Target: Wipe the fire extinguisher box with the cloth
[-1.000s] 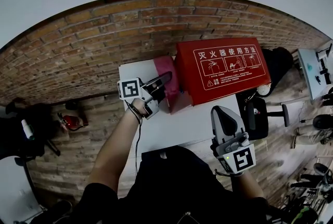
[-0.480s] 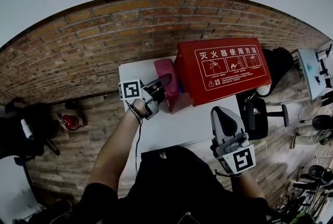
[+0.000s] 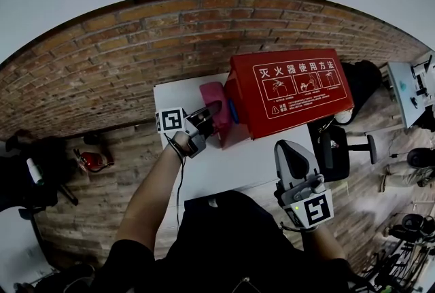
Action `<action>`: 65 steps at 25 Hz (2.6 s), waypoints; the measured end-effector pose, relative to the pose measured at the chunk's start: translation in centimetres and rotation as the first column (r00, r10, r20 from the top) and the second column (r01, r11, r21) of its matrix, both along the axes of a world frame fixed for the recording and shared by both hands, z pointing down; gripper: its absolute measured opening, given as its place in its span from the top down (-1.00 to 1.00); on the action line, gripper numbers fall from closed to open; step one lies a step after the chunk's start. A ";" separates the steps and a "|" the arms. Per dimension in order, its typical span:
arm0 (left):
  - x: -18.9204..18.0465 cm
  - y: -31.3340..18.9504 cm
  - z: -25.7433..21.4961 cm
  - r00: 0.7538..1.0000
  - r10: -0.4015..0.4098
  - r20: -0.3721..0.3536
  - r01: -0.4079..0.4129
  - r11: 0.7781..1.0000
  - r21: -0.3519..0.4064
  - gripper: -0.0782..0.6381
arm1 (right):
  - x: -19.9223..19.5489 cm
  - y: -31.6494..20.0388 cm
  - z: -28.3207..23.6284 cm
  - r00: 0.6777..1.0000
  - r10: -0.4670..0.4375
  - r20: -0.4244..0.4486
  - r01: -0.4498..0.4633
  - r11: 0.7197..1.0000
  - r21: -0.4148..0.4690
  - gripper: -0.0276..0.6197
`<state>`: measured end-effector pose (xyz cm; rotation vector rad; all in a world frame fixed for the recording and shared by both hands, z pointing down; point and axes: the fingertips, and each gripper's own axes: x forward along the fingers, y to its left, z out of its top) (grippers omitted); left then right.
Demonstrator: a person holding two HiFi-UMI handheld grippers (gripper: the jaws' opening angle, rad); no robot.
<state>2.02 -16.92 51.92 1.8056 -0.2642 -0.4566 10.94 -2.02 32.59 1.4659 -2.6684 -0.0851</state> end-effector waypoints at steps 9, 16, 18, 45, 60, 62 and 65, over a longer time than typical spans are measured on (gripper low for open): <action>-0.2 0.0 2.2 0.999 0.010 0.036 -0.010 1.000 0.003 0.52 | 0.0 -0.1 -0.3 1.000 0.009 -0.002 -0.009 1.000 0.008 0.85; -0.2 0.1 3.1 0.999 0.009 0.053 -0.009 1.000 0.006 0.52 | 0.1 0.1 -0.3 1.000 0.018 -0.005 -0.018 1.000 -0.004 0.85; -0.1 0.1 3.5 0.998 0.011 0.054 -0.011 1.000 -0.004 0.52 | 0.0 0.1 -0.7 1.000 0.011 -0.003 -0.011 1.000 0.008 0.85; -0.3 0.5 9.6 0.998 0.039 0.055 -0.037 0.999 -0.026 0.52 | 0.1 -0.2 -3.6 0.999 -0.012 0.049 0.009 0.998 0.061 0.85; -0.3 0.3 12.7 0.996 0.048 0.072 -0.046 0.998 -0.037 0.52 | 0.7 -0.8 -3.4 1.000 -0.023 0.010 0.022 0.997 0.073 0.85; -0.3 0.2 13.2 0.996 0.046 0.082 -0.044 0.999 -0.032 0.52 | 0.8 -0.9 -3.3 1.000 -0.022 0.006 0.021 0.997 0.071 0.85; -0.2 0.2 13.4 0.997 0.050 0.061 -0.047 0.998 -0.048 0.52 | 1.0 -1.0 -3.2 1.000 -0.019 0.006 0.019 0.998 0.067 0.85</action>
